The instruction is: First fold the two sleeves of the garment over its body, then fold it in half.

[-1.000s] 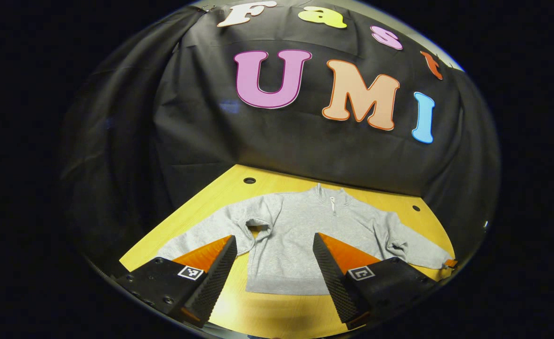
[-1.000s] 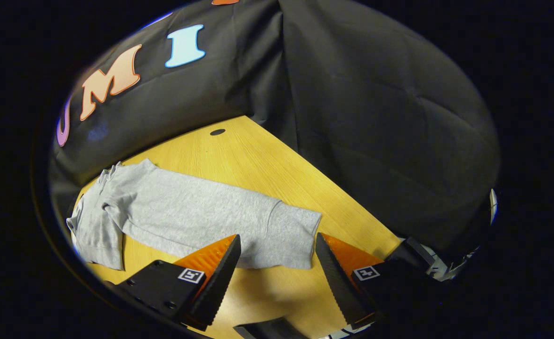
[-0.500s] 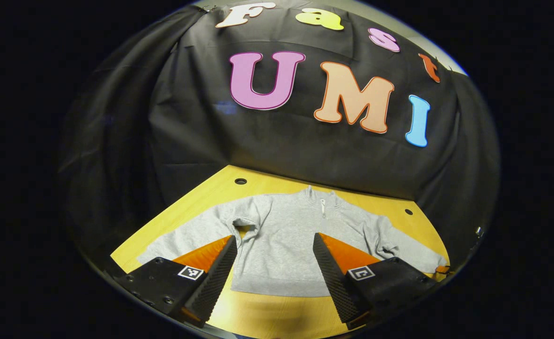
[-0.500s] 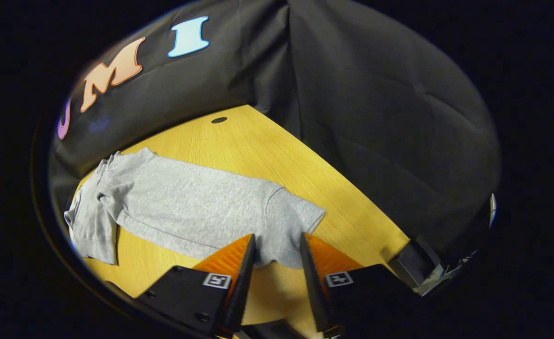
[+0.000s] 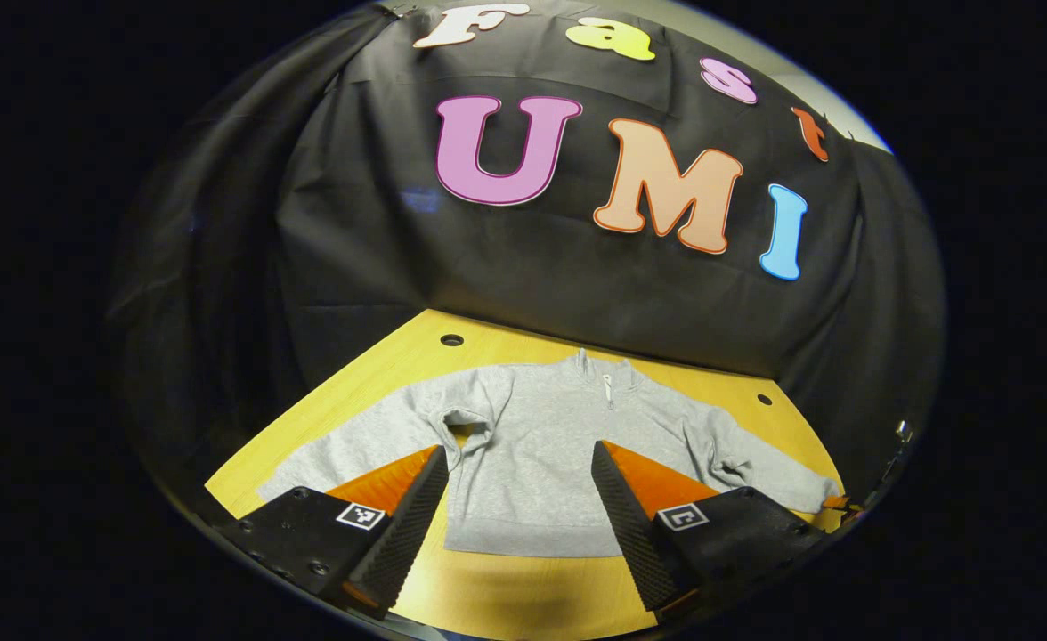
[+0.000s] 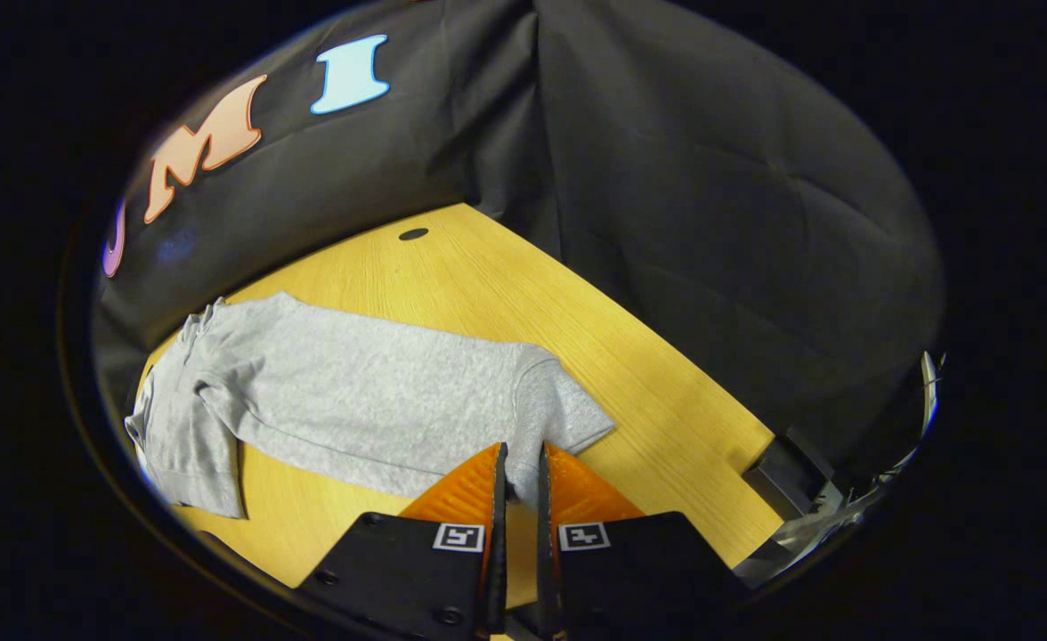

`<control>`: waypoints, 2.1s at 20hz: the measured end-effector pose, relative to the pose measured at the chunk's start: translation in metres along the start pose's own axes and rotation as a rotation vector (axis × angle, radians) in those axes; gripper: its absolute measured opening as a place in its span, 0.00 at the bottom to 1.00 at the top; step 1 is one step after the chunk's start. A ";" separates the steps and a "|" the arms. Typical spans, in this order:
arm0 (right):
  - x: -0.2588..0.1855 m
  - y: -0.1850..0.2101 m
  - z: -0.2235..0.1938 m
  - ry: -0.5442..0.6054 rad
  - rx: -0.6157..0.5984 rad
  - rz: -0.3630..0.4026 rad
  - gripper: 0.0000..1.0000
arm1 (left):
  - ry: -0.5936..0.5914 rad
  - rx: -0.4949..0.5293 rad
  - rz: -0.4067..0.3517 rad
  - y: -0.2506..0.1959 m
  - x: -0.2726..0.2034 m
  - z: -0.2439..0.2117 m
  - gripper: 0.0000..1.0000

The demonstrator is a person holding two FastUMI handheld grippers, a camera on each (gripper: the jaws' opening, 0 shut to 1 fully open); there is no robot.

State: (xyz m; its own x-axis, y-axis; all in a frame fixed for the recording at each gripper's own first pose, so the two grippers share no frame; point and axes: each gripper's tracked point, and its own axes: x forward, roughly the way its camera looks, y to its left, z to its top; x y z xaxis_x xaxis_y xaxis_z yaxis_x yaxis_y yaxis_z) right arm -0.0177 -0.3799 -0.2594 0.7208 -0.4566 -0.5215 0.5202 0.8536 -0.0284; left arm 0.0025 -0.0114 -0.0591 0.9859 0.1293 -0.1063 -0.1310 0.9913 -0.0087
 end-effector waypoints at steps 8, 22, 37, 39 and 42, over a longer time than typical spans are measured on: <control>-0.054 0.089 0.045 -0.142 -0.009 0.066 0.16 | 0.023 0.030 -0.037 0.054 0.000 0.004 0.95; -0.140 0.389 0.082 -0.252 -0.126 0.426 0.16 | 0.121 -0.007 -0.012 0.162 -0.005 -0.025 0.95; -0.204 0.719 0.006 -0.162 -0.301 0.891 0.16 | 0.232 -0.011 0.090 0.246 -0.008 -0.085 0.95; -0.200 0.746 -0.021 -0.129 -0.351 0.910 0.16 | 0.246 -0.017 0.104 0.253 -0.010 -0.093 0.95; -0.181 0.778 -0.041 -0.089 -0.404 0.910 0.16 | 0.268 -0.030 0.121 0.261 -0.009 -0.109 0.95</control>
State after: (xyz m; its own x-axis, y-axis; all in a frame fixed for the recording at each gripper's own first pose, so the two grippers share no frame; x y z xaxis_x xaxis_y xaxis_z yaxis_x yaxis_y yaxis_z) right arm 0.2375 0.3771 -0.2225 0.8075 0.4105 -0.4237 -0.4301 0.9012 0.0535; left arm -0.0520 0.2432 -0.1687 0.9008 0.2322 -0.3669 -0.2529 0.9674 -0.0088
